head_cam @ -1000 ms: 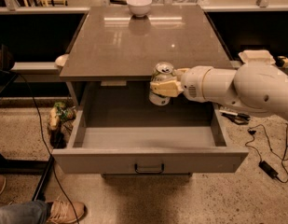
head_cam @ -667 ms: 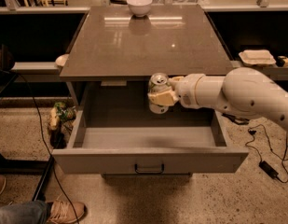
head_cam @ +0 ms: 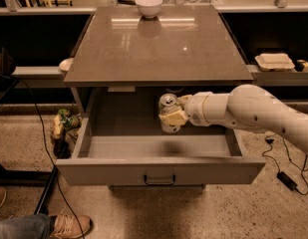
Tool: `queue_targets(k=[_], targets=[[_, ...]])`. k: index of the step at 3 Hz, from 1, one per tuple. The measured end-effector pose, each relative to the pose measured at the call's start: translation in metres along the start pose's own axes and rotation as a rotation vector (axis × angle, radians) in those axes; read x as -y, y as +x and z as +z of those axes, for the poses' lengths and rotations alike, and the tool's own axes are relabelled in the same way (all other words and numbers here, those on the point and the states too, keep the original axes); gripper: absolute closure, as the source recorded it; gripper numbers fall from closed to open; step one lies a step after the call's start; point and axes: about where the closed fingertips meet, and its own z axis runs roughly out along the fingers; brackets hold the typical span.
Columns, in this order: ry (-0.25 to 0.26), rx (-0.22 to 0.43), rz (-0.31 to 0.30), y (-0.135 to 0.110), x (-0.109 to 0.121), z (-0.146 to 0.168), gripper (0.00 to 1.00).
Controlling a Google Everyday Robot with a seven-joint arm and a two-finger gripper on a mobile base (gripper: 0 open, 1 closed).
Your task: Place 7up can into top drawer
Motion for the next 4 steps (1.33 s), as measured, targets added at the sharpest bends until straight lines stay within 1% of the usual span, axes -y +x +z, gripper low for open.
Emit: queue_targets(k=[1,2,3,4], targets=[[-0.029,-0.022,-0.006,0.016,-0.004,0.017,1.0],[-0.056,-0.045,-0.014,0.028,-0.009,0.031,1.0],[-0.079,-0.055,-0.016,0.034,-0.013,0.04,1.0],[-0.094,-0.05,-0.005,0.039,-0.016,0.048,0.81]])
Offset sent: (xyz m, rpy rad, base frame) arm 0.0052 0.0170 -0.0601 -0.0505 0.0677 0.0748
